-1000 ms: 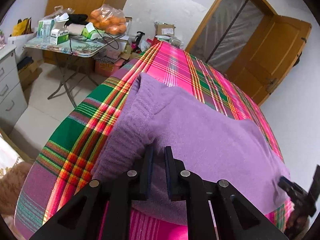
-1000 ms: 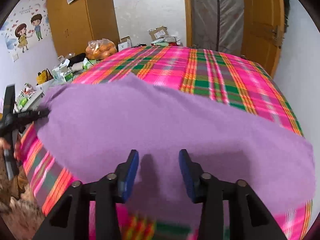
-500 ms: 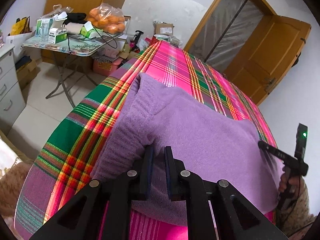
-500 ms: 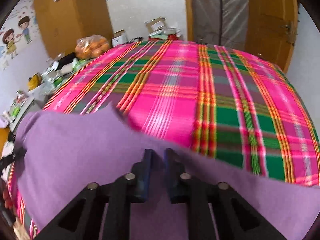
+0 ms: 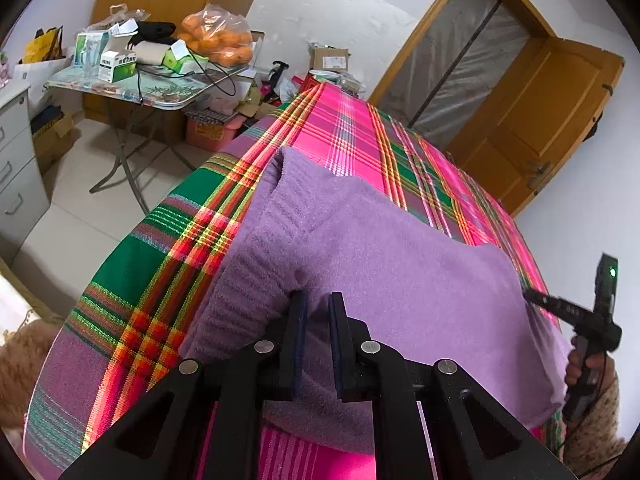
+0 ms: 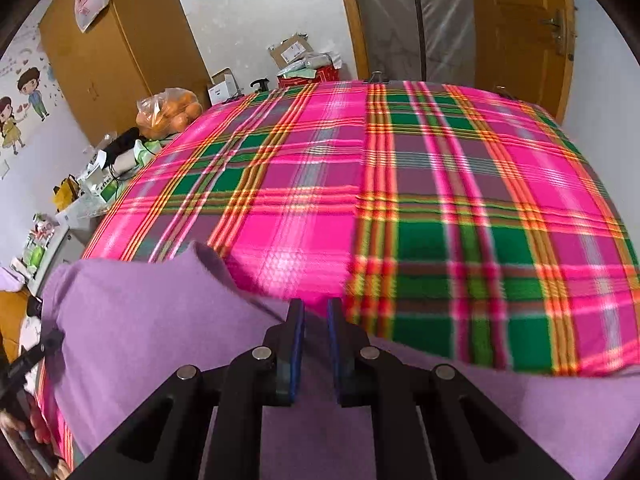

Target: Fold clothes

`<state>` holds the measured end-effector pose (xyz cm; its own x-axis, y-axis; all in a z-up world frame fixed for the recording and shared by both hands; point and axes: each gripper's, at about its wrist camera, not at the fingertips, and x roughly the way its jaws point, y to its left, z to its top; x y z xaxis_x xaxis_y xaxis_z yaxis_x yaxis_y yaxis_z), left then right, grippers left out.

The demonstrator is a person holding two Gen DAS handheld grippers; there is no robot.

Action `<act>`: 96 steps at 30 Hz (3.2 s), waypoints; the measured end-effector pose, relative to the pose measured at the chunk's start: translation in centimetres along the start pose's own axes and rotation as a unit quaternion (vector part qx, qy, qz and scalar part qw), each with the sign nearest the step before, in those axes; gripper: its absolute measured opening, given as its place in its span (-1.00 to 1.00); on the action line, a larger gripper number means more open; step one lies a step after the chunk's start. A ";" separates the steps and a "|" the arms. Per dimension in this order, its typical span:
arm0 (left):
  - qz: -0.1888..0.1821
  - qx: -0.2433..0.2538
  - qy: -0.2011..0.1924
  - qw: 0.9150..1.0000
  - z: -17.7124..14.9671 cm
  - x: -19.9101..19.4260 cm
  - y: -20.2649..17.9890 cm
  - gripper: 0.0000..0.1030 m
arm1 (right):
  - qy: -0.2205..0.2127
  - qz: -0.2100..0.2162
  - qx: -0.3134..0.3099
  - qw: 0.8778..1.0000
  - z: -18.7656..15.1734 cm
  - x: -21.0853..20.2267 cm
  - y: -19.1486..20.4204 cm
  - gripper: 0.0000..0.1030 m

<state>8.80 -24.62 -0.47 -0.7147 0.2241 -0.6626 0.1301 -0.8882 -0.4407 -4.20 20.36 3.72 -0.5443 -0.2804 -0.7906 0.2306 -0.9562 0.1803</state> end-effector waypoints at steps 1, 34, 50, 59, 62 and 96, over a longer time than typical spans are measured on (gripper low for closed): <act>0.000 0.000 -0.001 1.000 0.0 0.0 0.0 -0.75 | 0.001 -0.001 0.003 1.000 -0.7 -0.5 -0.3 -0.76; 0.024 -0.172 -0.015 0.985 0.4 -5.2 6.8 -0.48 | -0.004 0.079 -0.189 0.979 -9.0 -4.7 11.1 -0.62; 0.022 -0.216 0.004 0.976 -1.3 -5.8 7.5 -0.48 | -0.010 0.238 -0.354 0.904 -9.7 -0.2 30.5 -0.15; 0.018 -0.224 0.005 0.974 -1.5 -6.1 7.9 -0.48 | 0.010 0.195 -0.383 0.903 -10.5 2.8 34.2 -0.15; 0.015 -0.227 0.005 0.974 -1.5 -6.1 8.1 -0.48 | 0.010 0.180 -0.386 0.905 -10.4 3.3 34.6 -0.14; -0.104 -0.258 0.116 0.954 3.3 -0.2 7.2 -0.11 | 0.032 0.229 -0.303 0.924 -8.3 4.3 32.3 -0.56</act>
<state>7.58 -32.36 -1.47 -0.5987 0.5101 -0.6176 0.3645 -0.5130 -0.7771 7.55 -11.00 1.29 -0.2327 -0.6207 -0.7487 0.8459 -0.5090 0.1591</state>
